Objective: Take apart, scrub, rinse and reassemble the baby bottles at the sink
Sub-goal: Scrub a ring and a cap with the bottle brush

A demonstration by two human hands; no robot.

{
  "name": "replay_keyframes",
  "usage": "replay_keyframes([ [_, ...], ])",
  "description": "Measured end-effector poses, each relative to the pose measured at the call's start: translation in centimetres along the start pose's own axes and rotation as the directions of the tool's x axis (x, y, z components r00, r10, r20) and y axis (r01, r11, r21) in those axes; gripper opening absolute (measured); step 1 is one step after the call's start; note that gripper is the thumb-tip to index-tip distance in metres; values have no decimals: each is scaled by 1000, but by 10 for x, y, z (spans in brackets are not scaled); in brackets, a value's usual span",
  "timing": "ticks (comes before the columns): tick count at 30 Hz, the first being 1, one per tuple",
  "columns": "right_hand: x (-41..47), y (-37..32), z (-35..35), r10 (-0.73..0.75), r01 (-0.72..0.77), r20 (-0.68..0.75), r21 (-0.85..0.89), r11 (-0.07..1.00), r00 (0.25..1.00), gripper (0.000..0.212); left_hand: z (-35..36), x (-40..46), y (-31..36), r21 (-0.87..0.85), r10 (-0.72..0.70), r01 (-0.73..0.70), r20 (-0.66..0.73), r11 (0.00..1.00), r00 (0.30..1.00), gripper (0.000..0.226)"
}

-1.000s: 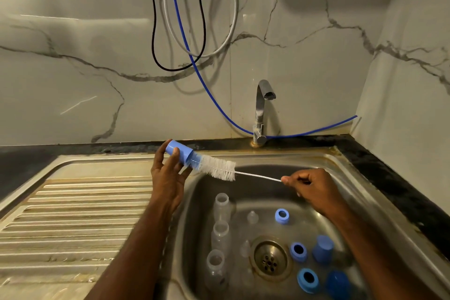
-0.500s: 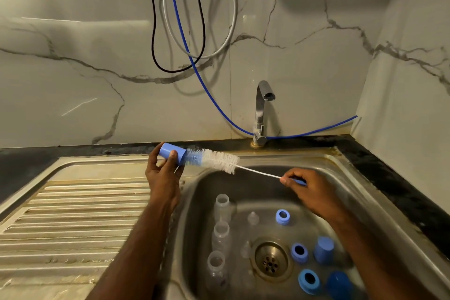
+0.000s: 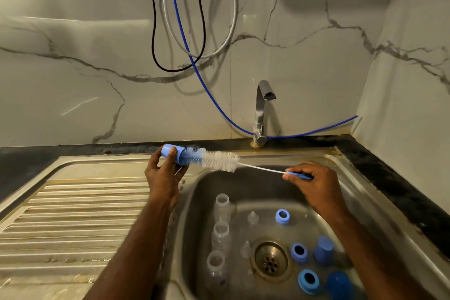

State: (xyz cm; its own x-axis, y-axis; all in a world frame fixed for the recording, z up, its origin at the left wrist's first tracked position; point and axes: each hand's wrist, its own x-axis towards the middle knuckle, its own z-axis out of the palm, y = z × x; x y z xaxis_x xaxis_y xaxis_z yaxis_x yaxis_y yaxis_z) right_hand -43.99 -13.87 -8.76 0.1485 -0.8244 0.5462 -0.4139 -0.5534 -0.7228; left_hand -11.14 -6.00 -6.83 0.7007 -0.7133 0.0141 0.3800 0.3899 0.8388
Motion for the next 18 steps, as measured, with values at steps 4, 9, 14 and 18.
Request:
replay_keyframes([
  [4,0,0,2,-42,42,-17,-33,999,999,19,4,-4,-5,-5,-56,56,23,998,998,34],
  [9,2,5,-5,20,-22,-48,-29,999,999,22,-2,2,2,-96,-74,71,-28,993,997,44],
  [14,2,6,-2,1,-3,-47,-38,999,999,20,7,-6,-1,-55,-65,66,21,996,998,41],
  [18,2,6,-3,29,-31,-64,-28,999,998,19,4,-6,-2,-74,-95,94,-5,993,995,40],
])
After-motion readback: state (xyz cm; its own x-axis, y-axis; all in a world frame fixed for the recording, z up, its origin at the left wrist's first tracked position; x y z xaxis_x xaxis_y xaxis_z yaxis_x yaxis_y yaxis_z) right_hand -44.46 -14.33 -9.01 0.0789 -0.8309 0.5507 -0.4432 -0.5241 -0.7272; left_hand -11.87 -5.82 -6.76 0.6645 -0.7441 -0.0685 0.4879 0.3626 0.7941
